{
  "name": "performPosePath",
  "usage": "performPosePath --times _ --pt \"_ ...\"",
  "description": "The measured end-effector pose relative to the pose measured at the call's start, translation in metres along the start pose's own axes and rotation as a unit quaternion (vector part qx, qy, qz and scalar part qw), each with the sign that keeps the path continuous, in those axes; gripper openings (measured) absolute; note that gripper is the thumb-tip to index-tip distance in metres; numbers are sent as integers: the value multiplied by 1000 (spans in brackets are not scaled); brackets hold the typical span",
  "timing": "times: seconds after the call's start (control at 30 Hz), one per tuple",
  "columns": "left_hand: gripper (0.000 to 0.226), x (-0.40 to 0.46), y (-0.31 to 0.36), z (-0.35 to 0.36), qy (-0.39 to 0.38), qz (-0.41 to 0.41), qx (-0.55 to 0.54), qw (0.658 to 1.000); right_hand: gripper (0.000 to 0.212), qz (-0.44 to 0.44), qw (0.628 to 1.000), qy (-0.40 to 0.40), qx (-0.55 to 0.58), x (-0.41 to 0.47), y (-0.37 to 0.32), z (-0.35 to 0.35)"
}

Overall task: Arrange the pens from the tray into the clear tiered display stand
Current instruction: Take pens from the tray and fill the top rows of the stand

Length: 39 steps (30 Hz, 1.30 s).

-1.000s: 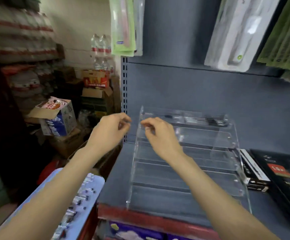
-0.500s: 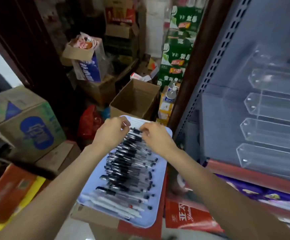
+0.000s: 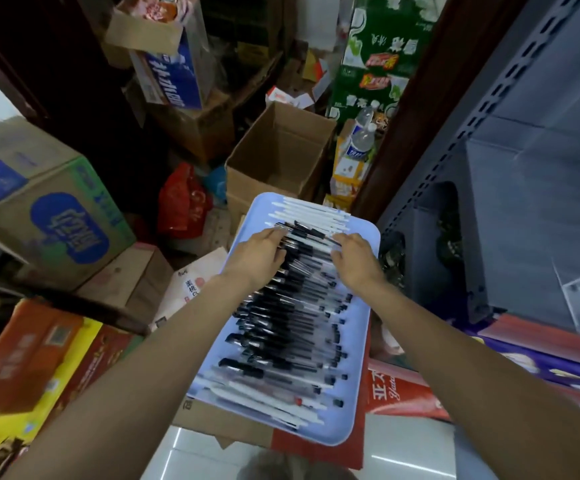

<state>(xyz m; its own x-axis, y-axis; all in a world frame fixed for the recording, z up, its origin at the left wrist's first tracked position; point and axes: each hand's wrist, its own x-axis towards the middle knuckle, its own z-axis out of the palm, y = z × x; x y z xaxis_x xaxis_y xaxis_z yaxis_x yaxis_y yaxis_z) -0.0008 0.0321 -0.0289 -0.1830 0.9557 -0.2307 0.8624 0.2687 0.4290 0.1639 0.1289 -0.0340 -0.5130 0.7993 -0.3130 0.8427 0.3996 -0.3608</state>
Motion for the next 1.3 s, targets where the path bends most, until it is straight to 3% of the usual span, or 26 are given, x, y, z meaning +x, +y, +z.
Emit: performPosePath --times 0.17,0.33,0.57,0.7,0.8,0.87,1.0,1.1,1.2,1.3 --pt "43 21 2 -2 55 -2 92 994 26 12 1000 21 -4 11 5 2" --pt "31 44 1 -4 52 -24 130 990 15 4 1000 10 28 18 8 -3" --pt "21 65 -5 -13 -17 -15 82 996 20 10 997 -29 68 18 9 -9" --pt "16 66 -9 -14 -16 -5 48 999 18 20 995 -53 78 14 8 -15" --pt "11 61 -12 -10 -1 -6 -28 1000 4 27 992 -66 103 13 7 -18" --pt "13 54 -10 -9 4 -10 -131 991 14 41 993 -54 94 13 8 -17" --pt "8 36 -2 -16 29 -39 -351 935 23 24 996 -51 68 6 7 -15" --pt "5 21 4 -26 55 -75 -484 870 26 7 998 -9 58 -2 3 -22" --pt "6 8 10 -39 60 -109 -597 793 15 7 997 -7 76 -13 -3 -36" --pt "16 -2 13 -55 57 -94 -670 735 18 11 991 18 132 -26 -12 -52"
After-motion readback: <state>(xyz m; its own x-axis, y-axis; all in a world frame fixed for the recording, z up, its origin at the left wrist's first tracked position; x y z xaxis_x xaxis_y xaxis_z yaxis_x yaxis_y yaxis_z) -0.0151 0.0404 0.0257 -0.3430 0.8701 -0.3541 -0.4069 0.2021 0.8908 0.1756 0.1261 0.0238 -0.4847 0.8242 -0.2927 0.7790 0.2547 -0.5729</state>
